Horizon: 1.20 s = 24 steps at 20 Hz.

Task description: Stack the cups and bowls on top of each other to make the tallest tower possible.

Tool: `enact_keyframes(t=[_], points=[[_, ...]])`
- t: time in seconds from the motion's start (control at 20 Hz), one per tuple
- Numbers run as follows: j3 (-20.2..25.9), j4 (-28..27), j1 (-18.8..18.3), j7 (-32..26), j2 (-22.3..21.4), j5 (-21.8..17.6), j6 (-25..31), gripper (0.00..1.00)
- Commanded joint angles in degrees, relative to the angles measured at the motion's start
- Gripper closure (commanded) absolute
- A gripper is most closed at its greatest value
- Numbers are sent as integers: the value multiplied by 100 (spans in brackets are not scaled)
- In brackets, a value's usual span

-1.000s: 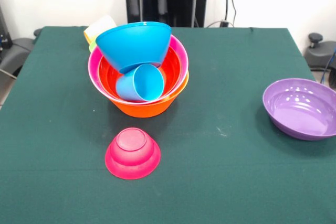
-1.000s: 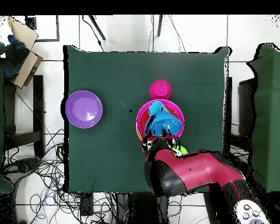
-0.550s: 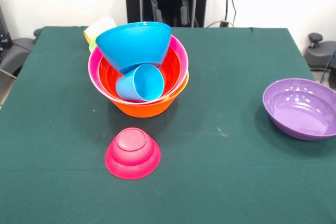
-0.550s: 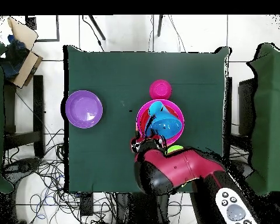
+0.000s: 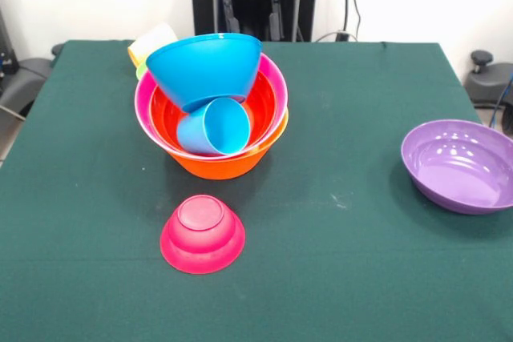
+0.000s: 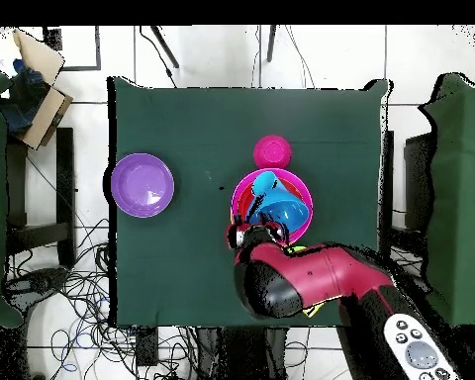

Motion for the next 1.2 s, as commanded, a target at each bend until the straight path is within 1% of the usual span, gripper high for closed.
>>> enact_keyframes(t=[0.05, 0.1, 0.15, 0.3, 0.4, 0.6, 0.8, 0.95, 1.2], points=[[832, -614, -137, -758, -165, 739, 1505, 0], [906, -727, -149, -852, -209, 902, 1761, 0], [945, -800, -151, -901, -231, 986, 1907, 0], [1041, -1203, -97, -1103, -287, 1303, 2605, 0], [1052, -1450, -36, -1155, -260, 1384, 2927, 0], [1013, -1898, 125, -1141, -103, 1349, 3344, 0], [986, -2133, 242, -1049, 3, 1265, 3489, 0], [1003, -2139, 257, -989, -6, 1237, 3515, 0], [941, -2066, 310, -857, 12, 1073, 3339, 0]])
